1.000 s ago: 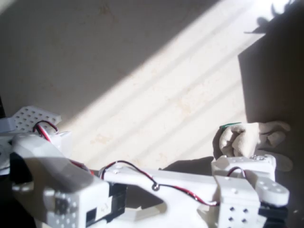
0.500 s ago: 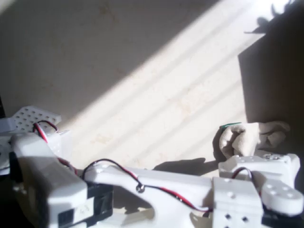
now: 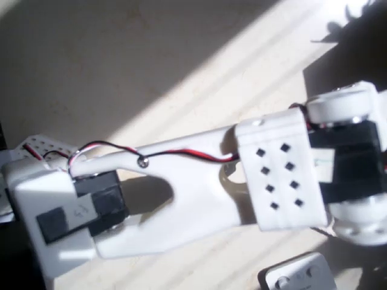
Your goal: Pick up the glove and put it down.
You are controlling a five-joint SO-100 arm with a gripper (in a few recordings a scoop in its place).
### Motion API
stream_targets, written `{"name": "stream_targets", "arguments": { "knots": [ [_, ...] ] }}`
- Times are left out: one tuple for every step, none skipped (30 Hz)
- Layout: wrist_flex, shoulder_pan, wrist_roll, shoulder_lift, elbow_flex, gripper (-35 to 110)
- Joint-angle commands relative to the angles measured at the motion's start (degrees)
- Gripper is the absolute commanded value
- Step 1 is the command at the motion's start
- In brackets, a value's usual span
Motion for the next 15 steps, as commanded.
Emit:
{"name": "stream_targets", "arguments": {
  "knots": [
    [-0.5,-2.2,0.5,-1.9,-0.9,36],
    [-0.6,-2.4,0.3,-3.2,-0.9,36],
    [-0.6,-2.4,0.1,-4.1,-0.9,36],
    [-0.6,-2.4,0.0,-4.7,-0.9,36],
    [-0.6,-2.4,0.0,-4.7,-0.9,36],
    [-0.6,-2.3,0.0,-4.7,-0.9,36],
    [-0.6,-2.1,0.0,-4.9,-0.9,36],
    [-0.7,-2.0,0.0,-4.9,-0.9,36],
    [-1.0,-2.0,-0.1,-5.1,-0.9,36],
    [-1.5,-1.9,-0.1,-5.2,-0.9,36],
    [-1.8,-1.9,-0.1,-5.3,-0.9,36],
    [-2.0,-1.8,-0.1,-5.4,-0.9,36],
    [-2.1,-1.8,-0.1,-5.4,-0.9,36],
    [-2.1,-1.8,-0.1,-5.4,-0.9,36],
    [-2.1,-1.8,-0.1,-5.4,-0.9,36]
  ]
}}
